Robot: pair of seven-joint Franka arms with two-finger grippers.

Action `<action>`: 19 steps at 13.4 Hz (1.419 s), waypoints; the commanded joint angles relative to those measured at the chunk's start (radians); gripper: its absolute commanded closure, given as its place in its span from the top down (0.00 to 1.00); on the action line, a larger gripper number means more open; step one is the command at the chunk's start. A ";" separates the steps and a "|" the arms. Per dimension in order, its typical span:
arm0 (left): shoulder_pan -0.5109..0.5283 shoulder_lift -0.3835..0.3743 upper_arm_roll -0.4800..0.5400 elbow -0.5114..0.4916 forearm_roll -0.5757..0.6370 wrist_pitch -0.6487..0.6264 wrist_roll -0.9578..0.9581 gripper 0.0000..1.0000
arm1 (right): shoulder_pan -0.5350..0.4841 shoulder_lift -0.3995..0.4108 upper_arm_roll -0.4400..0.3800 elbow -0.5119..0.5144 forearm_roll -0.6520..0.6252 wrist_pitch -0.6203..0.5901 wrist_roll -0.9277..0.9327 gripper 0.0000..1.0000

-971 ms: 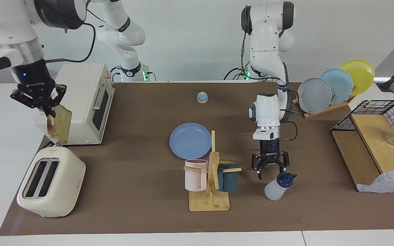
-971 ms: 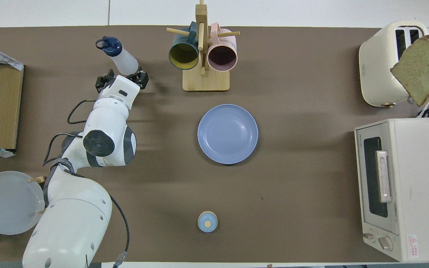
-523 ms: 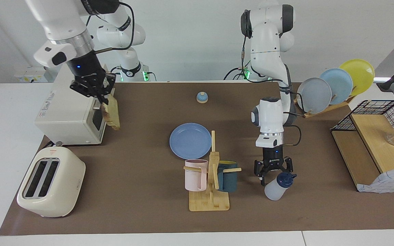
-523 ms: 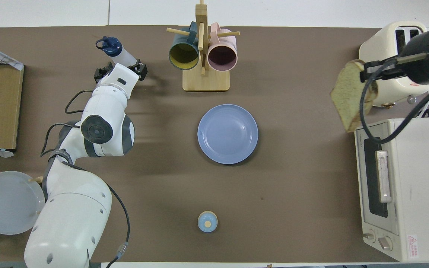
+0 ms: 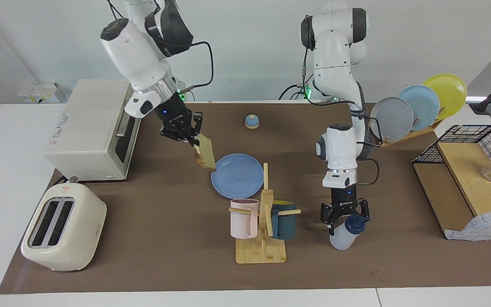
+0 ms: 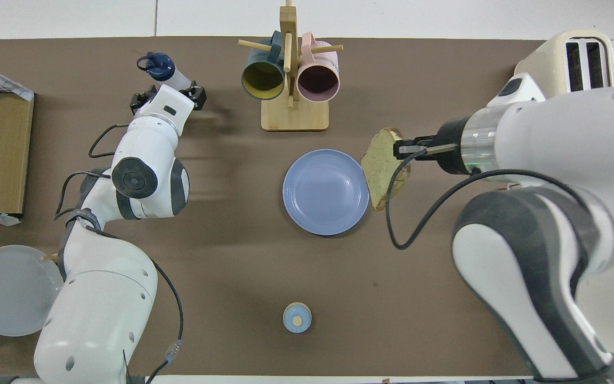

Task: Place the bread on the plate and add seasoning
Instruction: 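Pull the bread slice from the toaster with the right gripper, then lower the bread onto the blue plate with the right gripper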

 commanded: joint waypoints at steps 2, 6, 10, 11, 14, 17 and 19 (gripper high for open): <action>0.010 0.034 0.005 0.062 0.016 -0.053 -0.003 1.00 | 0.111 0.053 -0.003 -0.071 0.022 0.211 0.078 0.00; 0.028 0.034 0.004 0.075 0.033 -0.058 -0.002 1.00 | 0.158 0.109 -0.001 -0.131 0.022 0.357 0.081 0.00; 0.028 0.034 0.000 0.072 0.033 -0.059 -0.003 1.00 | 0.154 0.097 -0.001 -0.197 0.023 0.395 0.083 0.00; 0.028 0.034 0.000 0.073 0.033 -0.064 -0.003 1.00 | 0.154 0.090 -0.001 -0.207 0.023 0.398 0.083 0.00; 0.028 0.034 0.000 0.075 0.033 -0.071 -0.005 1.00 | 0.154 0.074 -0.003 -0.263 0.029 0.432 0.079 0.00; 0.028 0.034 0.000 0.075 0.035 -0.071 -0.005 0.63 | 0.131 0.066 -0.004 -0.281 0.029 0.432 0.066 0.14; 0.030 0.034 0.000 0.073 0.038 -0.070 0.006 0.00 | 0.126 0.066 -0.003 -0.281 0.029 0.431 0.061 0.61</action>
